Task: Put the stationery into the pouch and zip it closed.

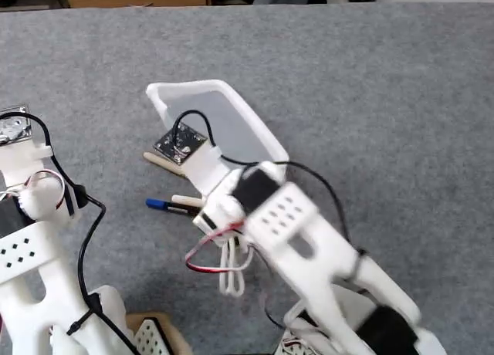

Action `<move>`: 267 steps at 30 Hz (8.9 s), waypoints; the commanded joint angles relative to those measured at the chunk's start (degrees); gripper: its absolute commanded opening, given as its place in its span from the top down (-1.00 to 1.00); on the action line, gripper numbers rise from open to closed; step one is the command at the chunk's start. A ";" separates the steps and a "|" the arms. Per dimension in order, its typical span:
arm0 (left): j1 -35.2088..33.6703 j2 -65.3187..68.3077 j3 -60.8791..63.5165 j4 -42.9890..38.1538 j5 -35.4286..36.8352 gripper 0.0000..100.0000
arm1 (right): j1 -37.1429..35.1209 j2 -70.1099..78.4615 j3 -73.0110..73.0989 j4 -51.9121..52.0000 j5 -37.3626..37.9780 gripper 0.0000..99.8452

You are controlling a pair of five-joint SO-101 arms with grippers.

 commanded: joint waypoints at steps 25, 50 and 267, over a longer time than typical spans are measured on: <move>15.60 -6.77 -23.34 14.15 15.03 0.05 | -4.84 -2.15 -36.35 15.65 13.01 0.98; 36.09 -6.59 -31.96 9.85 16.97 0.11 | -5.10 -0.66 -36.26 16.97 12.75 0.98; 33.89 3.69 -22.64 -0.88 14.42 0.94 | 0.26 -24.92 -2.59 -0.26 16.35 0.06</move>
